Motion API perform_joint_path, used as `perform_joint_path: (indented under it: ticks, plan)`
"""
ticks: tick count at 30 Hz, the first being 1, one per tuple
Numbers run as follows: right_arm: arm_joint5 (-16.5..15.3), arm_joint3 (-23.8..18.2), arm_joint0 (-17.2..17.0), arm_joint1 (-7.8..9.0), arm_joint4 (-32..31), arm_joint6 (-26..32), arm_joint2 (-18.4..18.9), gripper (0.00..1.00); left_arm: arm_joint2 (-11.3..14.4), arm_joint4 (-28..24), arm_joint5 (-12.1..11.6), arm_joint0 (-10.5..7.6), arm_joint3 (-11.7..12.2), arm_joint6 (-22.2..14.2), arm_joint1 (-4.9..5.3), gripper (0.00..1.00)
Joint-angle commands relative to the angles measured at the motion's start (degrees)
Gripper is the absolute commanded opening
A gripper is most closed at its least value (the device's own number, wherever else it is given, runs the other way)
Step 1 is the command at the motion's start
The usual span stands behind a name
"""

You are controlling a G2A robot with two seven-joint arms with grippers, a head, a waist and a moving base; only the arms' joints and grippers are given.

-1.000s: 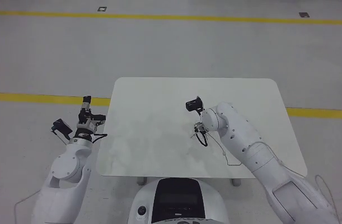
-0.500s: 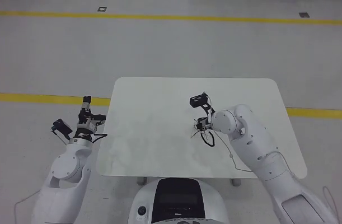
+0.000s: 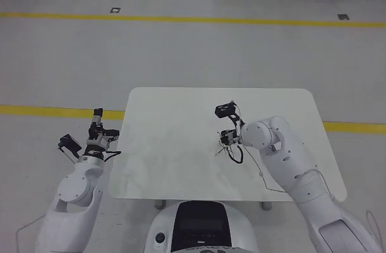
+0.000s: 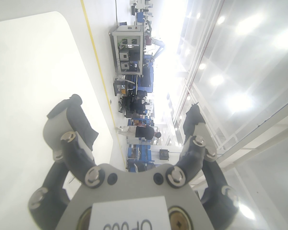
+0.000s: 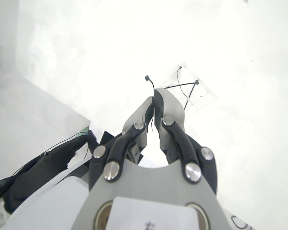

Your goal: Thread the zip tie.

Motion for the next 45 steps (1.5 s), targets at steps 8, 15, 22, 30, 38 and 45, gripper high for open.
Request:
perform_joint_path:
  ticks: [8,15,22,30,38,45]
  plan:
    - [3.3,6.5,6.4,-0.81,13.1,4.2,1.6,0.00,0.0,0.0,0.0,0.00,0.0,0.0,0.00,1.00]
    - [5.8,12.6,12.0,-1.62,20.4,5.5,1.0,0.00,0.0,0.0,0.0,0.00,0.0,0.0,0.00,1.00]
    - [4.6,15.9,13.7,-2.03,25.9,5.4,1.2,0.00,0.0,0.0,0.0,0.00,0.0,0.0,0.00,1.00]
    - [4.4,15.7,12.9,-2.03,26.3,4.2,1.0,0.00,0.0,0.0,0.0,0.00,0.0,0.0,0.00,1.00]
    - [14.4,14.9,14.5,-2.13,28.9,2.5,1.4,0.00,0.0,0.0,0.0,0.00,0.0,0.0,0.00,1.00]
    - [15.2,19.2,17.1,-2.78,34.8,2.0,2.5,0.00,0.0,0.0,0.0,0.00,0.0,0.0,0.00,1.00]
